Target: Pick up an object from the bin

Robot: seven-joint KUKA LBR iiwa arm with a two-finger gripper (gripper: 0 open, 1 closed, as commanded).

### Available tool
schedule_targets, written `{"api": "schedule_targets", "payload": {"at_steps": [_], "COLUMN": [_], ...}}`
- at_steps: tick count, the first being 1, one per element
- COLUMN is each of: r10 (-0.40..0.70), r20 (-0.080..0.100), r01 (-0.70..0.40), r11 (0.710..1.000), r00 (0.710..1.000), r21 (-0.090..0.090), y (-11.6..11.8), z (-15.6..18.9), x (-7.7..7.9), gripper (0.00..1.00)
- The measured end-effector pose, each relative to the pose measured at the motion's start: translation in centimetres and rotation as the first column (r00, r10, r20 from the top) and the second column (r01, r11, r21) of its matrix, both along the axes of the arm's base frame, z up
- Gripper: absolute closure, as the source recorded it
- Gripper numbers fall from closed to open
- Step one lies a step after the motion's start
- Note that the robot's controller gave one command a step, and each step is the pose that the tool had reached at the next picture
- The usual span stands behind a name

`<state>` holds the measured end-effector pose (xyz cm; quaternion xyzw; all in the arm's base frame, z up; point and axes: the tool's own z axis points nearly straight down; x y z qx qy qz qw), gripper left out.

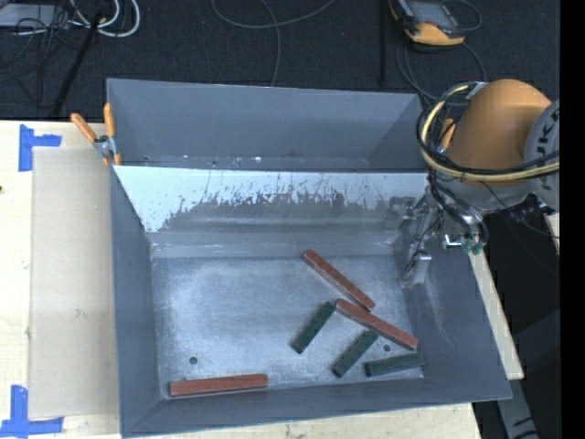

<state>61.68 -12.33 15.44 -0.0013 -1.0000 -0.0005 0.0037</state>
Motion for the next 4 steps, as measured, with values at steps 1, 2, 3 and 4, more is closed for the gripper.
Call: {"api": "schedule_targets", "payload": {"at_steps": [1, 2, 3, 4], "r10": [-0.089, -0.176, -0.173, 0.041], "r20": [0.0, 0.009, 0.015, 0.006], "r01": [0.089, 0.176, 0.173, -0.041], "r11": [0.996, 0.984, 0.985, 0.999], "r00": [0.996, 0.984, 0.985, 0.999], "r21": [0.001, 0.0, -0.001, 0.0], "y": [3.1, 6.8, 6.7, 9.9], "z": [-8.9, -8.4, -8.2, -6.9], "x": [-0.8, -0.2, 0.0, -2.7], "gripper": [0.0, 0.0, 1.0, 1.0]}}
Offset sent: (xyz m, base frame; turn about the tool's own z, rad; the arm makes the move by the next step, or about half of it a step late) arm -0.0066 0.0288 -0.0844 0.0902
